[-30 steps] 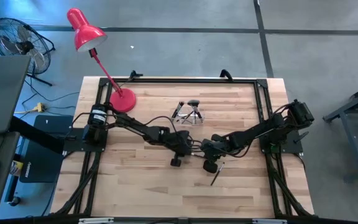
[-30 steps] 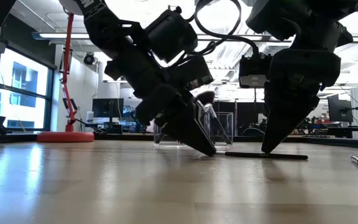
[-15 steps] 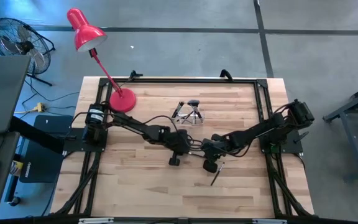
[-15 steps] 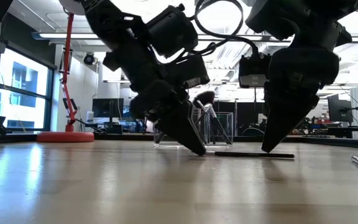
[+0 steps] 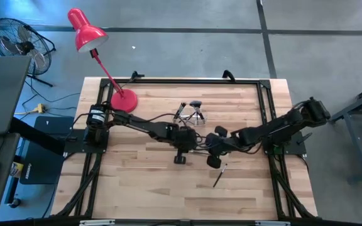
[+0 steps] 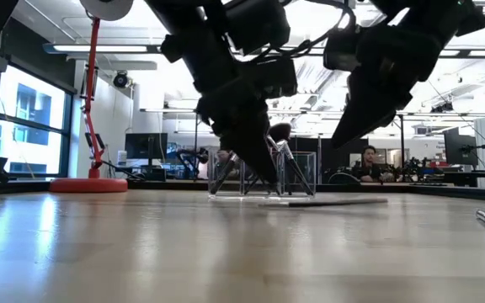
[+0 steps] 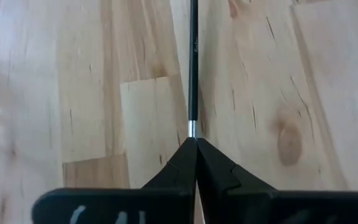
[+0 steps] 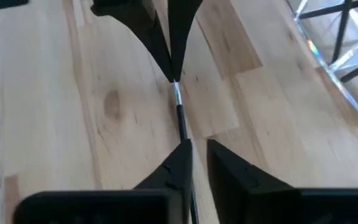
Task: Pick & Place Makeup Supplies
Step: Put the makeup brush into the transparent organizer
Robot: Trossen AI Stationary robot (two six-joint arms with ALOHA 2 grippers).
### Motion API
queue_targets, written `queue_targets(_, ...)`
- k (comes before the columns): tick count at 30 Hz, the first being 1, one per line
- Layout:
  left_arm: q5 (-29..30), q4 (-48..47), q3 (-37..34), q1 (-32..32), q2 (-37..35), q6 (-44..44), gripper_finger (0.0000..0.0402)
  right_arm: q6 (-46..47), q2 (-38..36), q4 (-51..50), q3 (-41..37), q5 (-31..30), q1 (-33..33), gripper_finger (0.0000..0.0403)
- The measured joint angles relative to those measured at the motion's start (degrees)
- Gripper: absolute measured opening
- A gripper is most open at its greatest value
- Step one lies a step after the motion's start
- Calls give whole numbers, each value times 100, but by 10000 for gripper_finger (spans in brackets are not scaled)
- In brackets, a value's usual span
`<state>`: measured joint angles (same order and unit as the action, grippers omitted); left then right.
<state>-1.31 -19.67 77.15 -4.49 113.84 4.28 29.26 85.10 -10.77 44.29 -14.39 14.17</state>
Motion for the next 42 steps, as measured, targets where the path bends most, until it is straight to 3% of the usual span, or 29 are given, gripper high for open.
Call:
queue_targets(12,-303,-176,106,-49,0,-509,1,-529,0,-94,-24,-109,11,146)
queue_targets(17,-54,-176,106,-162,0,-581,12,-486,0,-53,-24,-151,13,174)
queue_targets(21,393,-195,117,-201,96,-453,39,-485,5,12,-25,-27,13,189)
queue_targets(32,303,-66,134,-192,475,-458,94,-480,9,63,-31,-37,13,197)
queue_targets(38,234,-116,141,-190,600,-451,88,-479,9,77,-31,-11,12,196)
queue_targets(42,164,-149,139,-192,610,-453,28,-485,9,82,-31,-7,13,196)
